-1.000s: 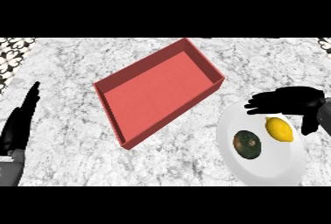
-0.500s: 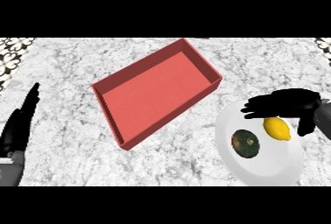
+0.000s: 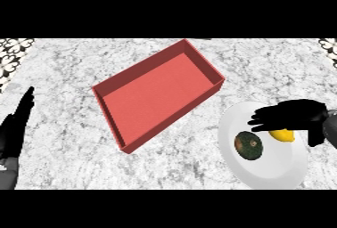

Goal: Pick the lemon from the plate and place it in the cardboard box

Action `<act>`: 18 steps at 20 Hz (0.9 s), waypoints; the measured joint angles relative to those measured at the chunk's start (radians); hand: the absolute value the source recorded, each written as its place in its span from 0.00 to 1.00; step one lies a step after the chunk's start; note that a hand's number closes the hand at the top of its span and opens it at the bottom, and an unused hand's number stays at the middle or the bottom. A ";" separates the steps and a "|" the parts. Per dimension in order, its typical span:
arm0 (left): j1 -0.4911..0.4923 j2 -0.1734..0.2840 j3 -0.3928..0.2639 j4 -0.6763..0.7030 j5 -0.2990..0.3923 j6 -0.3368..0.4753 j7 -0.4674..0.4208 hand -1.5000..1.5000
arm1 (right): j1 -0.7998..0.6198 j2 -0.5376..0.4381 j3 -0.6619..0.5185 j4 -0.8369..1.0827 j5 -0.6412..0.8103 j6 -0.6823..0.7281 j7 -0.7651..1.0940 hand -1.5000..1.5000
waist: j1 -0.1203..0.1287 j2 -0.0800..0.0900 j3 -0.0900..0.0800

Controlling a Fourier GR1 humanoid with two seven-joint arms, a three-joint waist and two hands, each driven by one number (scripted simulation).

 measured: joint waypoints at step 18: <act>-0.022 -0.044 0.023 0.027 -0.041 -0.008 -0.013 0.50 | 0.042 0.158 -0.192 0.065 0.027 -0.153 0.016 1.00 | -0.002 -0.001 -0.004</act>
